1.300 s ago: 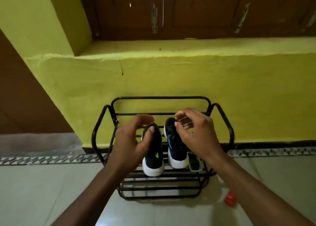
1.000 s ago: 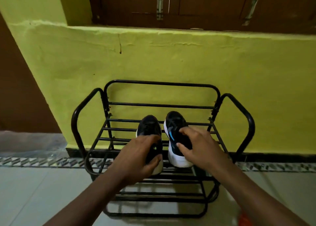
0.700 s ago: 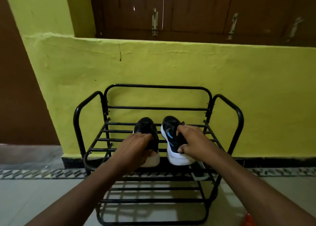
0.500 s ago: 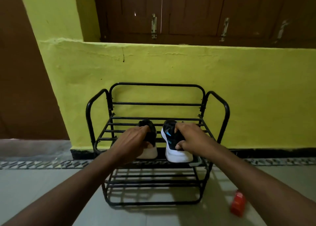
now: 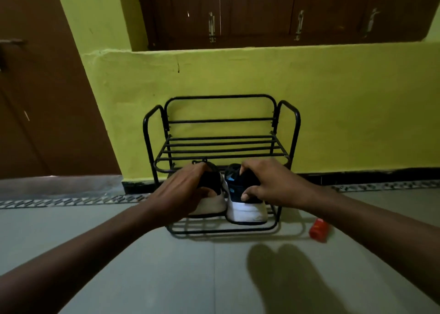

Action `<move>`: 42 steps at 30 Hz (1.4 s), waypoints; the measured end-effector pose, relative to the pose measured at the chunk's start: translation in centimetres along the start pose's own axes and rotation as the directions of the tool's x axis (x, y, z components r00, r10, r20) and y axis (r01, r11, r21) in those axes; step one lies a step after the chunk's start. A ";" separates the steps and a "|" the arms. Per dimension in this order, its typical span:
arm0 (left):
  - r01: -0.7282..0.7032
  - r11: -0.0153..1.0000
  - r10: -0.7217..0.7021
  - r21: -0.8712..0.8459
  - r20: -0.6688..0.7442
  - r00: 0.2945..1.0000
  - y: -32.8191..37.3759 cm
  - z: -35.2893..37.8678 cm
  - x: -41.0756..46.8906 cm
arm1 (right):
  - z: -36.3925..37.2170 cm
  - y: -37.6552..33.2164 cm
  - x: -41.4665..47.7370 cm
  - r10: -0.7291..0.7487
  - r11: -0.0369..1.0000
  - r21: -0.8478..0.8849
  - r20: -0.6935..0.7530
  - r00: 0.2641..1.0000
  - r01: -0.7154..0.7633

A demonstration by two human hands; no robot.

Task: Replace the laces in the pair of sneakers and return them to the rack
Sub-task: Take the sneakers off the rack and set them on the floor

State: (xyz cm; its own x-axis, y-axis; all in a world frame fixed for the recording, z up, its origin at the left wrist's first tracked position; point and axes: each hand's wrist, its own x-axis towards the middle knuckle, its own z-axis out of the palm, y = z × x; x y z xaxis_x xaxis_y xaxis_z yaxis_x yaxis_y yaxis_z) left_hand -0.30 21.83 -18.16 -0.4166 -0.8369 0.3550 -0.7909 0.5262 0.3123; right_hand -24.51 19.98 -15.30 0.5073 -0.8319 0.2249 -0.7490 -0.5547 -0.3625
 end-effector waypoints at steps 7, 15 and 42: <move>-0.102 0.995 0.102 0.011 -0.063 0.993 0.3 5.8 -5.0 | 5.7 1.7 -4.1 -0.033 0.999 0.043 0.001 0.999 0.033; -0.082 0.997 0.081 0.012 0.060 0.995 -3.0 14.1 -7.3 | 15.4 5.4 -5.2 -0.008 0.999 0.040 0.079 0.997 0.005; -0.113 0.977 0.065 0.179 0.252 0.965 -10.7 31.6 -11.7 | 35.8 14.5 -9.6 -0.023 0.996 -0.088 -0.028 0.999 0.021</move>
State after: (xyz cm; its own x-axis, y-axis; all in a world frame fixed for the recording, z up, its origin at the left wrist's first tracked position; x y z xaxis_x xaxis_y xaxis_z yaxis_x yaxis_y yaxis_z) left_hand -1.10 21.23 -53.52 -0.5666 -0.8119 0.1407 -0.8065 0.5814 0.1072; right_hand -24.95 20.50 -55.10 0.5123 -0.8190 0.2584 -0.7729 -0.5708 -0.2769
